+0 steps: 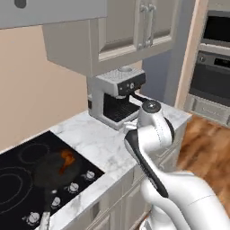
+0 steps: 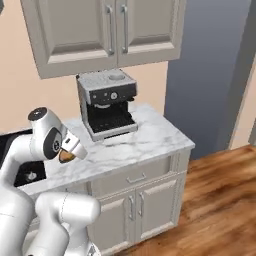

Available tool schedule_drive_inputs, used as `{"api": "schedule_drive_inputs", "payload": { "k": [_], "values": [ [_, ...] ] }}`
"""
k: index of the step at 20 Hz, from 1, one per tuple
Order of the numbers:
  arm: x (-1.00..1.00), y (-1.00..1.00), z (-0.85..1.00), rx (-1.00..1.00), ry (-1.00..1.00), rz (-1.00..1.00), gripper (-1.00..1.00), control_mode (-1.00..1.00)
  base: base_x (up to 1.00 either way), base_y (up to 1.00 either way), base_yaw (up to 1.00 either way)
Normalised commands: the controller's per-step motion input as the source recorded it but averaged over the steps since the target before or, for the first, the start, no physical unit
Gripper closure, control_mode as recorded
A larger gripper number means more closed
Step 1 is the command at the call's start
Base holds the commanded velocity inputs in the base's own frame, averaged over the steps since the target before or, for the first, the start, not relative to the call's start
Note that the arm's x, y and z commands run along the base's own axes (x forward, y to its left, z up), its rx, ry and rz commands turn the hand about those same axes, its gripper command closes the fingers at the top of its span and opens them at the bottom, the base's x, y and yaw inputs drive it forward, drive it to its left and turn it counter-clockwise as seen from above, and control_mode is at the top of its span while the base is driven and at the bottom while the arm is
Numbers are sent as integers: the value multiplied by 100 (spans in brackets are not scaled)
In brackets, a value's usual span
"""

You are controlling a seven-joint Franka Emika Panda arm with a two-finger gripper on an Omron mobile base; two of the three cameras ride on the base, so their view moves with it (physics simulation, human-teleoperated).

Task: Take the chicken drumsticks from the pan and place one on each plate on the dining counter.

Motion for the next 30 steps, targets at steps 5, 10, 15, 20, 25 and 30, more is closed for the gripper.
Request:
{"api": "schedule_drive_inputs", "payload": {
  "k": [5, 10, 15, 20, 25, 30],
  "values": [
    [0, 0, 0, 0, 0, 0, 100, 100, 10, -3, -94],
    [0, 0, 0, 0, 0, 0, 100, 100, 12, 0, -93],
    [0, 0, 0, 0, 0, 0, 100, 100, 26, -17, -86],
    [0, 0, 0, 0, 0, 0, 100, 100, 91, -10, -63],
    [0, 0, 0, 0, 0, 0, 100, 100, 100, 1, -58],
    [0, 0, 0, 0, 0, 0, 100, 100, 100, 16, -64]
  ]
}}
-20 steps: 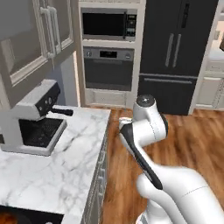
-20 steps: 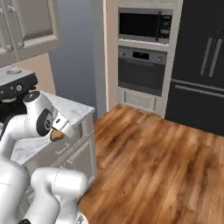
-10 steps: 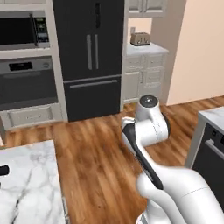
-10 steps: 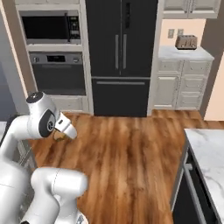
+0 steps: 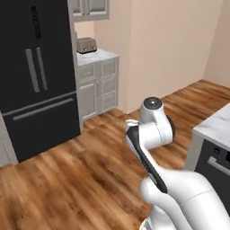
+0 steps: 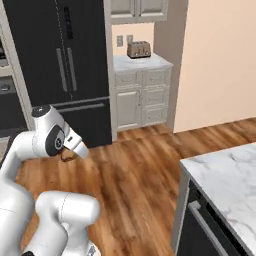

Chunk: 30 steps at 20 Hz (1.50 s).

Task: Take the chicken drumsticks from the pan and place one on each plate on the dining counter.

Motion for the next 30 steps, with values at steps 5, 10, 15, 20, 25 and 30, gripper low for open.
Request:
{"api": "schedule_drive_inputs", "payload": {
  "k": [5, 10, 15, 20, 25, 30],
  "values": [
    [0, 0, 0, 0, 0, 0, 100, 100, 100, 31, -64],
    [0, 0, 0, 0, 0, 0, 100, 100, 100, 29, -66],
    [0, 0, 0, 0, 0, 0, 100, 100, 100, 18, -67],
    [0, 0, 0, 0, 0, 0, 100, 100, 100, 37, -56],
    [0, 0, 0, 0, 0, 0, 100, 100, 100, 69, -51],
    [0, 0, 0, 0, 0, 0, 100, 100, 100, 83, -51]
  ]
}}
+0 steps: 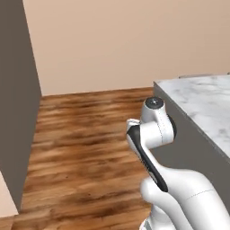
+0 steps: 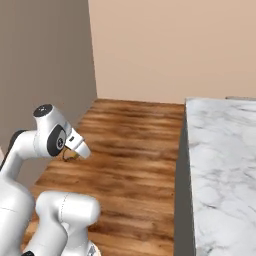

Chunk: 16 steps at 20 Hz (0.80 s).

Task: Take the chicken drumsticks from the pan and place one on each plate on the dining counter.

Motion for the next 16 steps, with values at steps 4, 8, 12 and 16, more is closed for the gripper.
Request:
{"api": "schedule_drive_inputs", "payload": {
  "k": [4, 8, 12, 16],
  "values": [
    [0, 0, 0, 0, 0, 0, 100, 100, 100, 82, -50],
    [0, 0, 0, 0, 0, 0, 100, 100, 100, 85, -50],
    [0, 0, 0, 0, 0, 0, 100, 100, 100, 88, -49],
    [0, 0, 0, 0, 0, 0, 100, 100, 100, 84, -46]
  ]
}}
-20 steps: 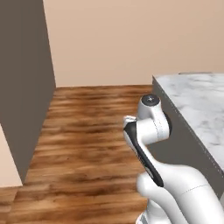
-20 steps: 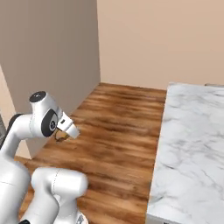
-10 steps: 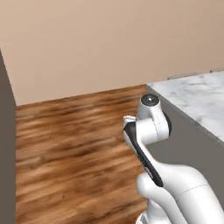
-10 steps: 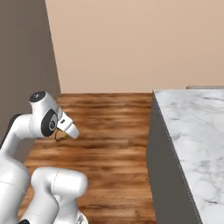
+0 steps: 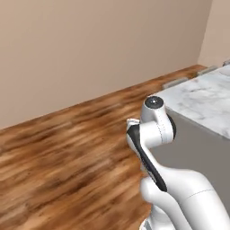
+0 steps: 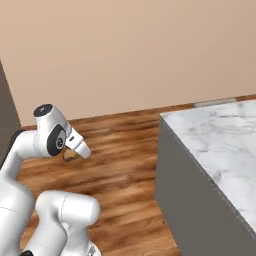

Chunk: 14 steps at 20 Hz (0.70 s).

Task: Take the chicken drumsticks from the pan and place one on each plate on the dining counter.

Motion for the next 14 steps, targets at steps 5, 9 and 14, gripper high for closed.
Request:
{"api": "schedule_drive_inputs", "payload": {
  "k": [5, 9, 14],
  "values": [
    [0, 0, 0, 0, 0, 0, 100, 100, 100, 64, -42],
    [0, 0, 0, 0, 0, 0, 100, 100, 100, 59, -43],
    [0, 0, 0, 0, 0, 0, 100, 100, 100, 84, -45]
  ]
}}
